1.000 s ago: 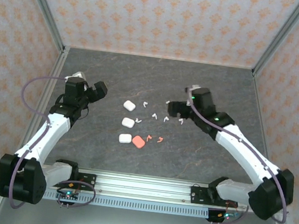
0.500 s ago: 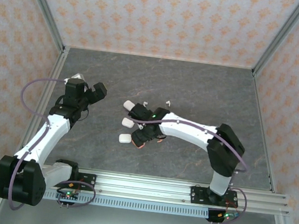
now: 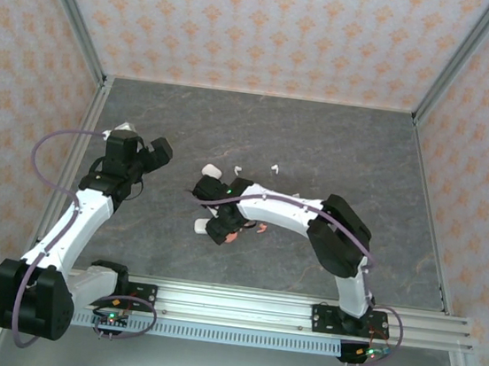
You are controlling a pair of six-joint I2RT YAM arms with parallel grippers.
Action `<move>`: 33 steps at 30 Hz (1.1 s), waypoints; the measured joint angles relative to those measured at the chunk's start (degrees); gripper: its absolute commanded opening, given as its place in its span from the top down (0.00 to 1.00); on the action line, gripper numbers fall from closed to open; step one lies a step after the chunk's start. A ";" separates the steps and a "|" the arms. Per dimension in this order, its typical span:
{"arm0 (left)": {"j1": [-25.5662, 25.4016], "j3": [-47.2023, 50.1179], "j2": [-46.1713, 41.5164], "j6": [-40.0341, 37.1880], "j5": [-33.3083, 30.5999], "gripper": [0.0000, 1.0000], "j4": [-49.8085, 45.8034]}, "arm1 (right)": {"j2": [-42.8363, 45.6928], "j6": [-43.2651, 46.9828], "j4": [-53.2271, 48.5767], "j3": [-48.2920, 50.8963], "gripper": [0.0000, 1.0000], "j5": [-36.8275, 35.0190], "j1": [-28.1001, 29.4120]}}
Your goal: Insert the wireless bluetooth earbuds into the charging case
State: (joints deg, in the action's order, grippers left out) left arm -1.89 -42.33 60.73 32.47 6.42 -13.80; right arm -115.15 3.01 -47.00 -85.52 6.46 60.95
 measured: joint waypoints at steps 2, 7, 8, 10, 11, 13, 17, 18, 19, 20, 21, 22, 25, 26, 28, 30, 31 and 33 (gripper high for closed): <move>0.00 0.00 0.00 -0.09 -0.09 0.00 -0.15 | -0.79 0.15 -0.11 -0.28 0.33 0.02 0.17; 0.00 -0.07 -0.17 -0.63 -0.90 0.00 -0.68 | -2.27 0.31 -0.17 -0.44 0.35 0.15 0.26; 0.00 -0.11 -0.26 -0.83 -0.92 0.00 -0.87 | -2.43 0.28 -0.17 -0.44 0.35 0.22 0.26; 0.00 -0.39 -0.26 -0.85 -0.94 0.00 -1.25 | -2.51 0.28 -0.22 -0.42 0.36 0.39 0.26; 0.00 -0.57 -0.26 -0.85 -0.96 0.00 -1.38 | -2.49 0.31 -0.20 -0.42 0.36 0.44 0.26; 0.00 -0.85 -0.26 -0.90 -0.98 0.00 -1.51 | -2.51 0.26 -0.20 -0.35 0.39 0.46 0.26; 0.00 -1.01 -0.26 -0.98 -1.11 0.00 -1.73 | -2.49 0.09 -0.15 0.46 0.39 0.63 0.26; 0.00 -1.03 -0.26 -0.98 -1.14 0.00 -1.84 | -2.49 0.04 -0.13 0.52 0.40 0.68 0.26; 0.00 -1.07 -0.26 -0.98 -1.11 0.00 -1.92 | -2.49 0.04 -0.09 0.57 0.42 0.70 0.26; 0.00 -1.14 -0.26 -0.98 -1.11 0.00 -1.95 | -2.49 -0.11 0.00 0.66 0.42 0.85 0.26; 0.00 -1.16 -0.26 -0.98 -1.11 0.00 -1.97 | -2.45 -0.28 0.09 0.79 0.42 0.94 0.26; 0.00 -1.31 -0.26 -0.98 -1.14 0.00 -2.16 | -2.43 -0.35 0.15 0.90 0.43 1.03 0.26; 0.00 -1.99 -0.24 -0.98 -1.14 0.00 -2.56 | -2.10 -0.66 0.70 1.49 0.45 1.09 0.31; 0.00 -2.29 -0.24 -1.07 -1.14 0.00 -2.67 | -1.92 -0.79 0.92 1.84 0.45 1.07 0.39; 0.00 -2.97 -0.20 -1.46 -1.14 0.00 -3.02 | -1.46 -0.85 1.53 2.56 0.45 1.01 0.42; 0.00 -3.63 -0.20 -1.90 -1.14 0.00 -3.26 | -1.01 -1.03 2.12 3.23 0.45 0.94 0.42; 0.00 -3.91 -0.17 -2.08 -1.16 0.00 -3.28 | -0.81 -1.14 2.40 3.54 0.45 0.85 0.42; 0.00 -4.42 0.02 -2.34 -1.18 0.00 -3.34 | -0.61 -1.42 2.73 3.85 0.45 0.83 0.42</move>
State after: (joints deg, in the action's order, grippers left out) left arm -1.89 -46.74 60.75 30.13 5.23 -17.15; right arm -115.77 1.58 -44.27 -81.67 7.29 61.36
